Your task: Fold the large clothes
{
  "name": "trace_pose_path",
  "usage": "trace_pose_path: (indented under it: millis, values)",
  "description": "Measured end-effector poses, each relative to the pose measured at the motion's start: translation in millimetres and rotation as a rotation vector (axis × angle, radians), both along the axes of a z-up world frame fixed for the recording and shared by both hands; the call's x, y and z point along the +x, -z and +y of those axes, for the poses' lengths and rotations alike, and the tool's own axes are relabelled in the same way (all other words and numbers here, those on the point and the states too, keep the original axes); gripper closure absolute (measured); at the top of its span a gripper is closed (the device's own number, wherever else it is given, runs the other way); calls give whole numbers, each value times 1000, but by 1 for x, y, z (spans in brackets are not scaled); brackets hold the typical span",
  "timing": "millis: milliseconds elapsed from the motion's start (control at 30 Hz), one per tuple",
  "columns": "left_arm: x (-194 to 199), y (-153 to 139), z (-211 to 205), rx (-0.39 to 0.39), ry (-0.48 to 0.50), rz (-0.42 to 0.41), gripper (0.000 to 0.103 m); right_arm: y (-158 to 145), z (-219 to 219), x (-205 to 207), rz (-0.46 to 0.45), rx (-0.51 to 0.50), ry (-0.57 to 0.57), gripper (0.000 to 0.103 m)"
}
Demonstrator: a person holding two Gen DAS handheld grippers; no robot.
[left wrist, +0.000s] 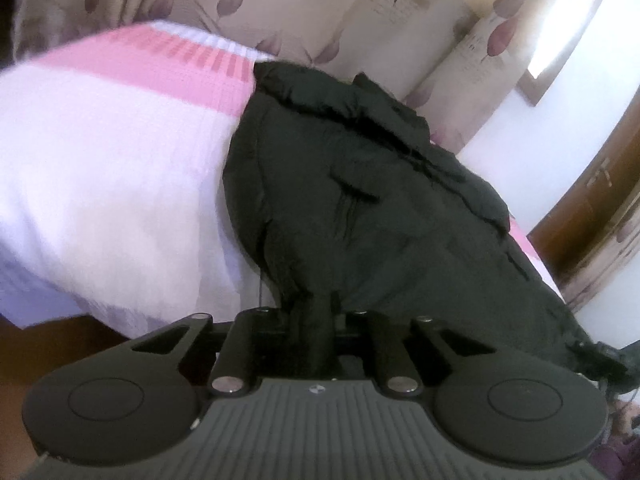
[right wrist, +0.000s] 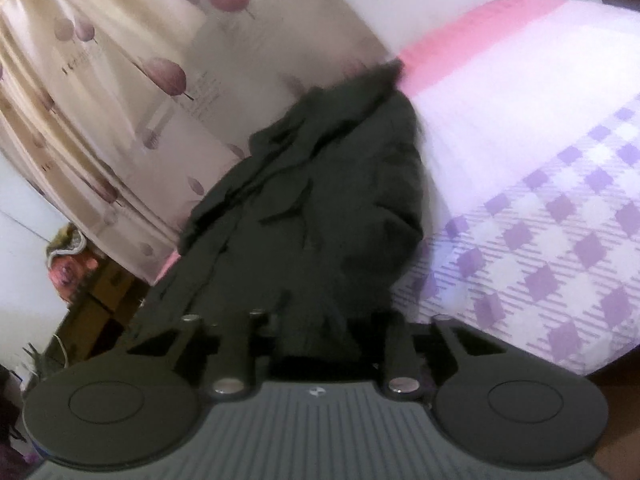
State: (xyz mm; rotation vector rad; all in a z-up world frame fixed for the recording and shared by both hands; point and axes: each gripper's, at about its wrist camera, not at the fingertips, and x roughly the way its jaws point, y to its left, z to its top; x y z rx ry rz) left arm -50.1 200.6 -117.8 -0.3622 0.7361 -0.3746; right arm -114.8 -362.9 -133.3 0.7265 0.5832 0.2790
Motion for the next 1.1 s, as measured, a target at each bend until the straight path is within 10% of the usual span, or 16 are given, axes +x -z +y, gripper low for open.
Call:
trace_pose_path:
  millis: [633,1100]
  values:
    - [-69,-105,22,-203,-50,-248,90,-82,-5,-48,-216,240,-61,86]
    - [72,-143,-13,-144,-185,-305,87,-151,-48,105,-248,154,-17,86]
